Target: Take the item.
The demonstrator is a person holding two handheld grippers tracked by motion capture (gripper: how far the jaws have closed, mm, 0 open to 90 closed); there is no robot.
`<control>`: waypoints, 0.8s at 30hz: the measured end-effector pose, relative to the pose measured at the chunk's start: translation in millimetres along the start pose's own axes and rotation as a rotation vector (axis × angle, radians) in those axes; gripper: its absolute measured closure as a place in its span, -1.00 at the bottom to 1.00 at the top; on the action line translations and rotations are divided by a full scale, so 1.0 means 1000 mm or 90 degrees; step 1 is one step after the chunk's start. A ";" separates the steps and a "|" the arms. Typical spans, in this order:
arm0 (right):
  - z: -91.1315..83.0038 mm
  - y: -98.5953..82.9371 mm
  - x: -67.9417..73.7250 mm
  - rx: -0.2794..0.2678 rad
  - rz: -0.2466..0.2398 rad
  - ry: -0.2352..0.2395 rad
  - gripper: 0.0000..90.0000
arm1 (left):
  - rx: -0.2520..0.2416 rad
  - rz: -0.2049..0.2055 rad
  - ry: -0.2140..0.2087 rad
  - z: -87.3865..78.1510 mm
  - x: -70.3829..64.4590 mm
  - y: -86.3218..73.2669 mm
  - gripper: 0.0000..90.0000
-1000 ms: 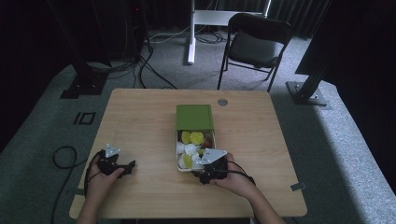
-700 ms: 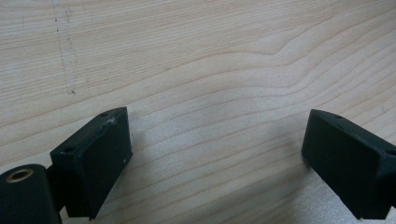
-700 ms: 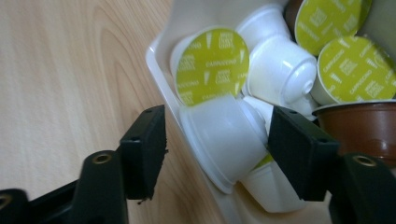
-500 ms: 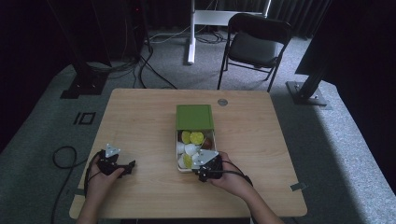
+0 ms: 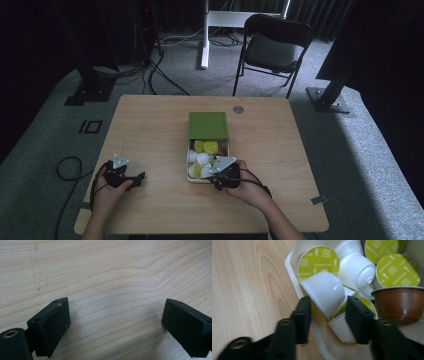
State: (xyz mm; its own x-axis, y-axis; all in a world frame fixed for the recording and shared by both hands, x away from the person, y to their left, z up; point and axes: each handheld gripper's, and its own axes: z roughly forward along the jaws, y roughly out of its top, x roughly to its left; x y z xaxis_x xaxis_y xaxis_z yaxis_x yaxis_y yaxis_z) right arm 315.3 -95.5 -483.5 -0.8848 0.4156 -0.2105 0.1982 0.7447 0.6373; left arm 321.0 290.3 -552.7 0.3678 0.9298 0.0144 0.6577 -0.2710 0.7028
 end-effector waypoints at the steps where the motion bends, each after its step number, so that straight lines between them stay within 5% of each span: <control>1: 0.001 0.000 0.001 -0.005 -0.008 -0.003 0.07 | 0.000 0.000 0.000 0.000 0.000 0.000 -0.79; 11: 0.007 0.013 -0.002 0.007 -0.048 -0.001 -0.01 | 0.000 0.000 0.000 0.000 0.000 0.000 -0.79; 18: 0.009 0.029 0.001 0.035 -0.119 0.013 -0.02 | 0.000 0.000 0.000 0.000 0.000 0.000 -0.79; 24: 0.017 0.037 -0.001 0.070 -0.109 0.039 0.11 | 0.000 0.000 0.000 0.000 0.000 0.000 -0.79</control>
State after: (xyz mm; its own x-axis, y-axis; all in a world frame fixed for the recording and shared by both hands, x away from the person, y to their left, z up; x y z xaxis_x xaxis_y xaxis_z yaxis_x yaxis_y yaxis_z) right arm 330.7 -58.8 -472.5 -0.9328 0.2480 -0.2613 0.0843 0.8554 0.5111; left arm 321.0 290.3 -552.7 0.3680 0.9297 0.0145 0.6577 -0.2713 0.7028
